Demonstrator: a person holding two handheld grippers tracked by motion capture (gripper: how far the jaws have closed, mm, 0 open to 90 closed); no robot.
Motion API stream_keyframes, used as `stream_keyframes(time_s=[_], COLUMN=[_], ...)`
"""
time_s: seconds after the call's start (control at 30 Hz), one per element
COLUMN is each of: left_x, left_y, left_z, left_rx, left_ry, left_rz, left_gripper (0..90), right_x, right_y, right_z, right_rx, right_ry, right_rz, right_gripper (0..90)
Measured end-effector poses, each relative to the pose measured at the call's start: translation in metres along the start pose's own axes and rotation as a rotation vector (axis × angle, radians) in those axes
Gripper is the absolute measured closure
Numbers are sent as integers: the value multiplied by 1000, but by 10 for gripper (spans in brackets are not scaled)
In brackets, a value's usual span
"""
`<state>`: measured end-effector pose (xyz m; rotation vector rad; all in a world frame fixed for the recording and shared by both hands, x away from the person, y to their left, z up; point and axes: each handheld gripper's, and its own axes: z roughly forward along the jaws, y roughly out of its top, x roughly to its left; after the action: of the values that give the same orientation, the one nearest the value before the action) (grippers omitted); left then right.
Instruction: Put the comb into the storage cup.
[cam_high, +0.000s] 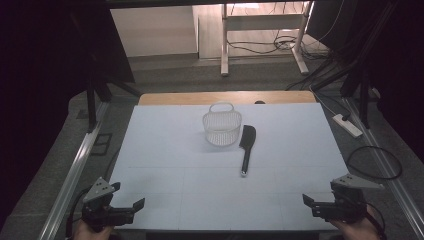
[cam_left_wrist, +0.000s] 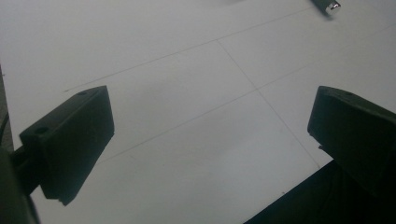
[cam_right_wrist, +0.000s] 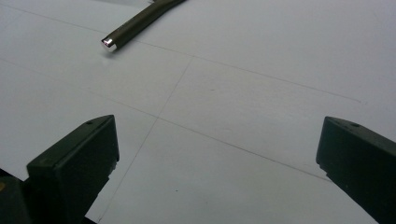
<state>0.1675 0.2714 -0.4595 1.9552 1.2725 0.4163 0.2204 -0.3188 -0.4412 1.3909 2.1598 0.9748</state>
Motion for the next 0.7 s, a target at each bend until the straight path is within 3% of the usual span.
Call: stream_keyframes(time_s=[0.13, 0.7], left_x=[1, 0], left_y=[1, 1], left_z=[1, 3], left_rx=[26, 32], left_ry=[-12, -25], left_rz=[-11, 4], left_gripper=[16, 17], right_x=[0, 0], right_y=[0, 0], right_z=[-1, 0], right_rx=[-2, 11], right_ry=[-2, 8], right_rz=[1, -4], right_gripper=[0, 0])
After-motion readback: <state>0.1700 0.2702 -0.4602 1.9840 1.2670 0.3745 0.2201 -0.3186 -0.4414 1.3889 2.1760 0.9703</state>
